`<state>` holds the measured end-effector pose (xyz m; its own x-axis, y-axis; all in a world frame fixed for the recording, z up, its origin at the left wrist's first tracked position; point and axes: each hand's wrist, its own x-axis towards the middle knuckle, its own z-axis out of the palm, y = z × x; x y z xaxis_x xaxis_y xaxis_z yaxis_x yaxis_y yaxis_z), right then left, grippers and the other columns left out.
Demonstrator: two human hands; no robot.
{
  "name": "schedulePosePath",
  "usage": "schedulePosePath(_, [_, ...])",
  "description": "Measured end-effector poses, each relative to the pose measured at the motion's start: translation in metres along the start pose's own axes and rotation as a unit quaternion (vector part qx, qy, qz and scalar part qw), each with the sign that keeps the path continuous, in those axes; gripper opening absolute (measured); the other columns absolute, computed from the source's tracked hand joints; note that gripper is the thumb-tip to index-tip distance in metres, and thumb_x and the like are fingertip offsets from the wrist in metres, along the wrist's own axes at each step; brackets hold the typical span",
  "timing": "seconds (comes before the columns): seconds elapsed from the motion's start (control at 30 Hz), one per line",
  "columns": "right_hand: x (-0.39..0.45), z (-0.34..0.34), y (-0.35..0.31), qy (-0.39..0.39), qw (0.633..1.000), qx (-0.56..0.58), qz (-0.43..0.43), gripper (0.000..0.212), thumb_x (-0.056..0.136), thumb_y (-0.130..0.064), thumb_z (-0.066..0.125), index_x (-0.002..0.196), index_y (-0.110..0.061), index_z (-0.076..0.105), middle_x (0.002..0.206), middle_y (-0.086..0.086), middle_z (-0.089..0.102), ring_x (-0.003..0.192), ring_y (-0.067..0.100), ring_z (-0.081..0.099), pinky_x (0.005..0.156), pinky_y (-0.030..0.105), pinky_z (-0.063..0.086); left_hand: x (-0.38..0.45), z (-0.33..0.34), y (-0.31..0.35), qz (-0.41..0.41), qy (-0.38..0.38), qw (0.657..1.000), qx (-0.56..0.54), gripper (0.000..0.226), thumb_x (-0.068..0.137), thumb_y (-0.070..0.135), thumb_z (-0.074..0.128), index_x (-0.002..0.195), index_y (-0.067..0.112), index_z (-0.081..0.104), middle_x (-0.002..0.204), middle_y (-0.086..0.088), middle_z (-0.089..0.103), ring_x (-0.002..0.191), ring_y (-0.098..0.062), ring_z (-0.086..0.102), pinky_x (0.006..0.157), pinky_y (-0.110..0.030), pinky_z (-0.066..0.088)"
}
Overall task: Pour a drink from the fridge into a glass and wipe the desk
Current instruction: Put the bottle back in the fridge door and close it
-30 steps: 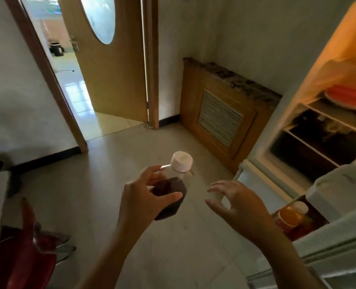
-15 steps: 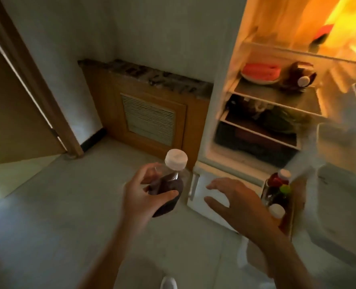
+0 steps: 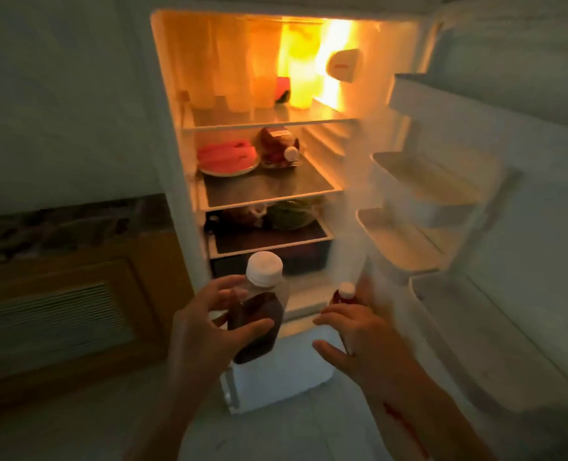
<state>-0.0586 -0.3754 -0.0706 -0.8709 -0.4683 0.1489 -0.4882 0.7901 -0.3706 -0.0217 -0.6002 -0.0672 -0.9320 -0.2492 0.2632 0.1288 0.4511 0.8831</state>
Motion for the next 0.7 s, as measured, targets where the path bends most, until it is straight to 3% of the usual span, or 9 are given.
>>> schedulePosePath(0.07, [0.005,-0.002,-0.005,0.028,0.998,-0.013,0.055,0.040,0.081,-0.056,0.048,0.107,-0.031,0.063,0.112,-0.011,0.064,0.101,0.008,0.057,0.086,0.026,0.048,0.027,0.001,-0.004,0.027,-0.060,0.998,-0.013,0.067,0.050,0.038,0.082,0.113,0.029,0.059,0.106,0.014,0.066,0.099,-0.007,0.063,0.083,-0.038,0.056])
schedulePosePath(0.13, [0.008,-0.006,-0.014,0.046,0.992,-0.022,0.113,0.035,0.082,-0.051,0.056,0.110,-0.030,0.063,0.115,-0.011,0.063,0.102,0.006,0.055,0.084,0.020,0.042,0.050,0.000,-0.005,0.044,-0.116,0.992,-0.029,0.068,0.048,0.041,0.081,0.112,0.031,0.059,0.105,0.013,0.067,0.100,-0.007,0.063,0.086,-0.039,0.055])
schedulePosePath(0.3, [0.000,-0.005,-0.040,0.074,0.969,-0.046,0.233,0.036,0.084,-0.052,0.055,0.113,-0.032,0.060,0.118,-0.014,0.059,0.105,0.006,0.051,0.084,0.024,0.043,0.089,-0.004,-0.007,0.099,-0.233,0.966,-0.059,0.066,0.051,0.039,0.081,0.112,0.030,0.059,0.108,0.009,0.067,0.101,-0.008,0.063,0.084,-0.030,0.053])
schedulePosePath(0.43, [-0.022,-0.007,-0.061,0.091,0.946,-0.068,0.303,0.036,0.085,-0.052,0.053,0.114,-0.031,0.059,0.119,-0.013,0.058,0.103,0.007,0.050,0.083,0.026,0.044,0.099,0.006,-0.001,0.117,-0.288,0.945,-0.098,0.070,0.052,0.039,0.079,0.116,0.027,0.057,0.109,0.010,0.066,0.101,-0.005,0.062,0.081,-0.023,0.051])
schedulePosePath(0.57, [-0.046,-0.023,-0.074,0.114,0.930,-0.078,0.340,0.034,0.088,-0.046,0.054,0.116,-0.027,0.060,0.124,-0.009,0.056,0.110,0.011,0.049,0.090,0.030,0.041,0.099,0.026,0.020,0.122,-0.329,0.923,-0.160,0.077,0.051,0.042,0.077,0.123,0.023,0.056,0.110,0.007,0.066,0.103,-0.007,0.062,0.087,-0.033,0.053])
schedulePosePath(0.7, [-0.065,-0.039,-0.079,0.139,0.919,-0.096,0.356,0.032,0.088,-0.045,0.054,0.114,-0.026,0.060,0.122,-0.009,0.059,0.109,0.007,0.050,0.084,0.018,0.035,0.096,0.049,0.051,0.140,-0.359,0.897,-0.215,0.067,0.063,0.024,0.078,0.125,0.030,0.054,0.110,0.008,0.066,0.105,-0.010,0.062,0.089,-0.037,0.054])
